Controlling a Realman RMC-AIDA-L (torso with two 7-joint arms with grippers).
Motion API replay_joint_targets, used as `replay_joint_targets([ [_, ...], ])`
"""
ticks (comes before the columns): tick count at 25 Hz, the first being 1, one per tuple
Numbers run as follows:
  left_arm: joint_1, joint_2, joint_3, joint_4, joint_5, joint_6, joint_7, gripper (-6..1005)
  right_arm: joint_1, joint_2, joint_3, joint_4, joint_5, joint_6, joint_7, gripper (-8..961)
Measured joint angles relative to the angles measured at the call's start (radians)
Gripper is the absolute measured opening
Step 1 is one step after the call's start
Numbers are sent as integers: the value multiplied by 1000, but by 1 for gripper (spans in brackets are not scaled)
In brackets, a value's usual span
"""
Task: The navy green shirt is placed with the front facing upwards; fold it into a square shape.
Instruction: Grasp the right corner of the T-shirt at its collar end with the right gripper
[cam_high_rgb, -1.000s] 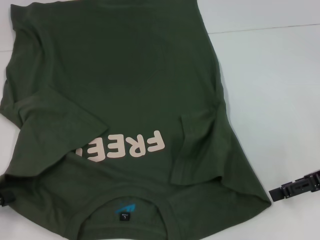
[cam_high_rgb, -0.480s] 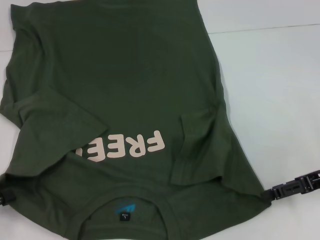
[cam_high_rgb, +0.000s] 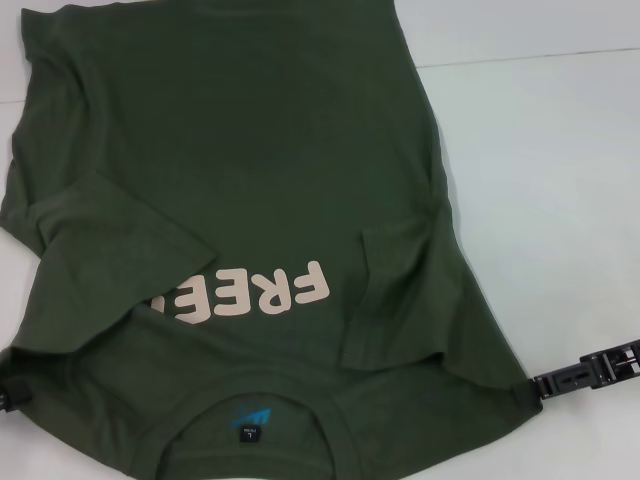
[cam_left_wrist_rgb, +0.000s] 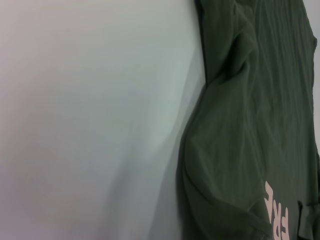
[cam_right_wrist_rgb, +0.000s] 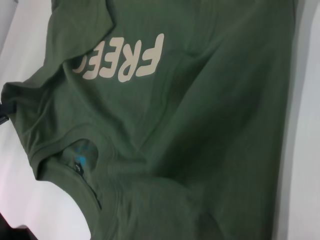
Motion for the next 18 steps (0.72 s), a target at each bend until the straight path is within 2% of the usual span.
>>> replay_joint_targets([
  [18,2,1,0,5,2,-4,3,24,13,2,-1,6,0,-7,33,856],
])
